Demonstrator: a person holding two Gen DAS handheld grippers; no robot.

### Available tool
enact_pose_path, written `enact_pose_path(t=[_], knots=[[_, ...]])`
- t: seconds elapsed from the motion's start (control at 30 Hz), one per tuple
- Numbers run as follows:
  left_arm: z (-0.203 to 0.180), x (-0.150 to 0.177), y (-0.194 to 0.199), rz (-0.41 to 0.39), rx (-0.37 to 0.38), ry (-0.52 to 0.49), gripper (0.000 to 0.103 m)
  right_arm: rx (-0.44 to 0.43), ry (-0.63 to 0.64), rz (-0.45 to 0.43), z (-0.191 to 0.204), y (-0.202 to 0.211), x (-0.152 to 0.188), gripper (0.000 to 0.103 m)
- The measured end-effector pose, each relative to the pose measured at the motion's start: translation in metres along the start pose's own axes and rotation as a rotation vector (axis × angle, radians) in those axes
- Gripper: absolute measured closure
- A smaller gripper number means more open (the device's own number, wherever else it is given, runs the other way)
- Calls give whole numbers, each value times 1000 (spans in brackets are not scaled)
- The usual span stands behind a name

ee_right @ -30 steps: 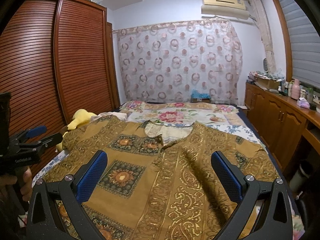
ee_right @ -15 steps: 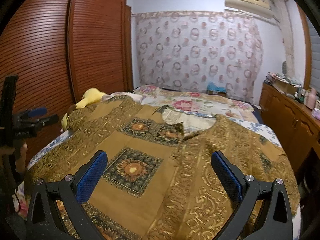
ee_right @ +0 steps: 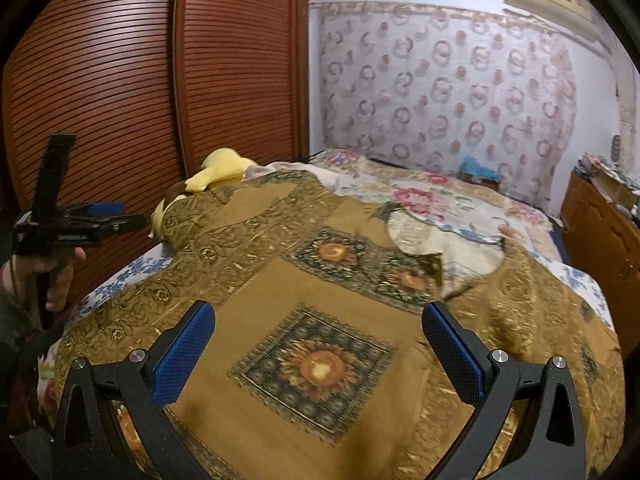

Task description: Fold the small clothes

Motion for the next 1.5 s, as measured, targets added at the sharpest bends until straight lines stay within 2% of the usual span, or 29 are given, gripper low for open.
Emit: enact_pose_path(t=[0.13, 0.37, 0.53, 0.8, 0.93, 1.0, 1.23, 1.5], knots=[[11, -3, -17, 36, 9, 23, 24, -47, -11, 31, -3, -13, -4, 0], [29, -9, -48, 78, 26, 55, 25, -96, -6, 58, -7, -26, -12, 0], [33, -8, -64, 112, 40, 67, 39, -115, -4, 69, -6, -33, -14, 0], [41, -4, -76, 147, 86, 92, 40, -128, -4, 84, 7, -40, -11, 0], [32, -9, -68, 132, 103, 52, 82, -128, 1, 83, 10, -39, -12, 0], [24, -13, -62, 120, 107, 18, 94, -128, -2, 79, 9, -39, -10, 0], [-3, -39, -44, 56, 139, -29, 97, -113, -29, 72, 0, -34, -8, 0], [-79, -73, -31, 16, 257, -140, 97, -62, -68, 31, -20, -17, -8, 0]])
Point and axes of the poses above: each gripper's, at about its wrist camera, not at the fingertips, and y roughly against the way its jaws point, z to its left, x to its underside, the point moved 4 cm from there along -y, roughly the way its jaws point, and after that the axes turned 6 degrees about -z, right-handed, at the moved point
